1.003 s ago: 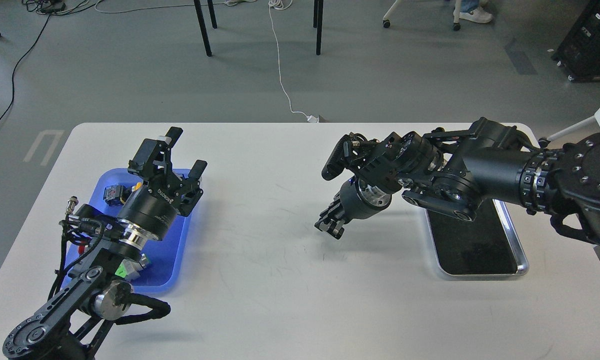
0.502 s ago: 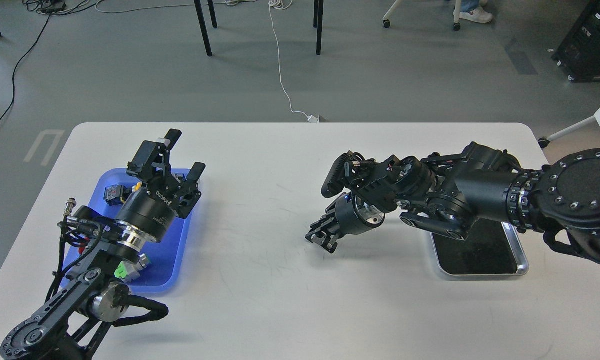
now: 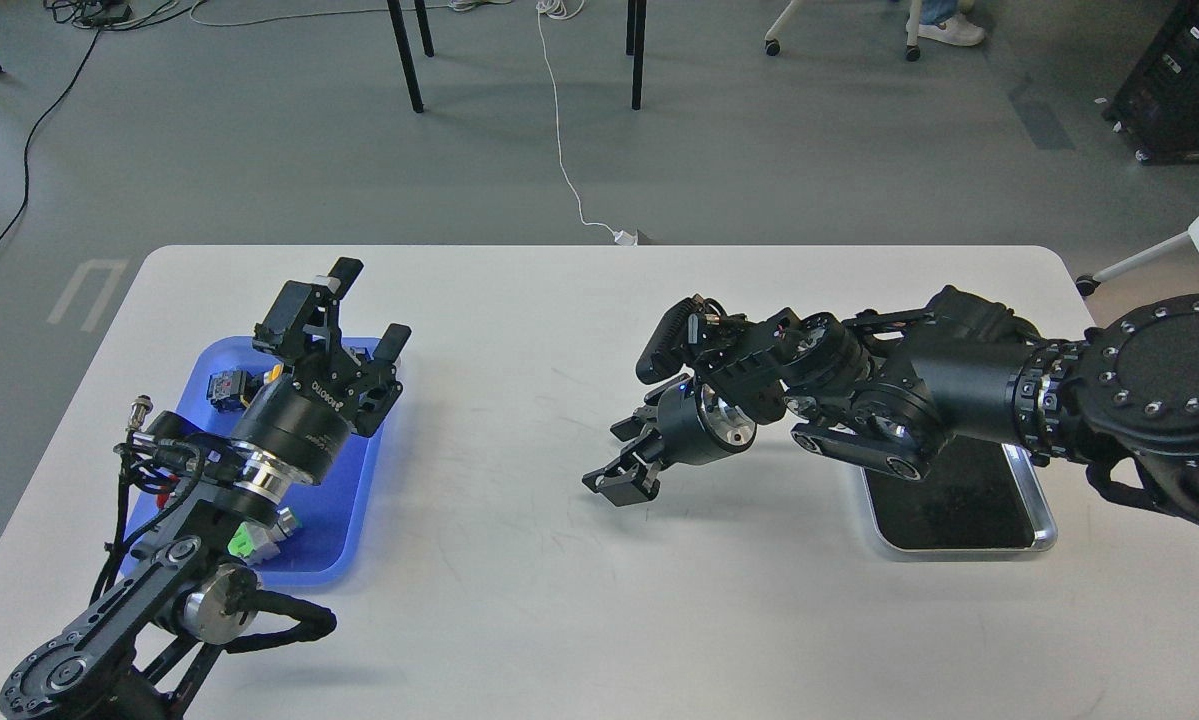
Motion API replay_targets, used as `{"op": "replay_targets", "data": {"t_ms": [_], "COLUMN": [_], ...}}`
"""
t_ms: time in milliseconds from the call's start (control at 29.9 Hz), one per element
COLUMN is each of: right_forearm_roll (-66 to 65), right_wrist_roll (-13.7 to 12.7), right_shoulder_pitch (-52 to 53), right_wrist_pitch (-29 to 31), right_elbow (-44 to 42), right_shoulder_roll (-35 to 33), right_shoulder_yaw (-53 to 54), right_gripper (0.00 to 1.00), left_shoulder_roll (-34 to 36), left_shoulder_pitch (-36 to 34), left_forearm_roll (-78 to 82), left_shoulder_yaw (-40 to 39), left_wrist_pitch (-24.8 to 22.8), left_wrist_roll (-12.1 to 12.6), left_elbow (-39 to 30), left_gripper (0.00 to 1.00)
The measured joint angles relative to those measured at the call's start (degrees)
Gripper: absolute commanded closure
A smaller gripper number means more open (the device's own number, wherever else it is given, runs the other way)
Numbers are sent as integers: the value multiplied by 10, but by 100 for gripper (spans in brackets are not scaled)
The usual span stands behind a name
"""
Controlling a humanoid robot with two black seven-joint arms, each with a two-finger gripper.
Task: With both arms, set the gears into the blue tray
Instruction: 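Release the gear on the table and raise the right arm back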
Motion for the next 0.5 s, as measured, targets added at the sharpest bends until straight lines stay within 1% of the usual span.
{"op": "replay_targets", "data": {"t_ms": [134, 234, 368, 435, 502], "right_forearm_roll": [42, 100, 212, 263, 304], "right_wrist_roll": [0, 0, 0, 0, 0], "right_shoulder_pitch": [6, -18, -96, -150, -207], "right_wrist_pitch": [0, -1, -1, -2, -2], "right_elbow": [41, 86, 140, 155, 161], "right_shoulder_roll": [-88, -167, -267, -299, -315], "right_shoulder_yaw": [53, 111, 218, 284, 356], "right_gripper": [2, 2, 2, 2, 2], "left_shoulder_roll": [1, 1, 0, 0, 0], "left_shoulder_pitch": [0, 0, 0, -2, -4], "left_forearm_roll": [0, 0, 0, 5, 18], "left_shoulder_yaw": [0, 0, 4, 8, 11], "left_wrist_pitch": [0, 0, 0, 0, 0], "left_wrist_roll": [-6, -8, -9, -12, -19], "left_elbow": [-1, -2, -2, -2, -4], "left_gripper": [2, 2, 2, 2, 2]}}
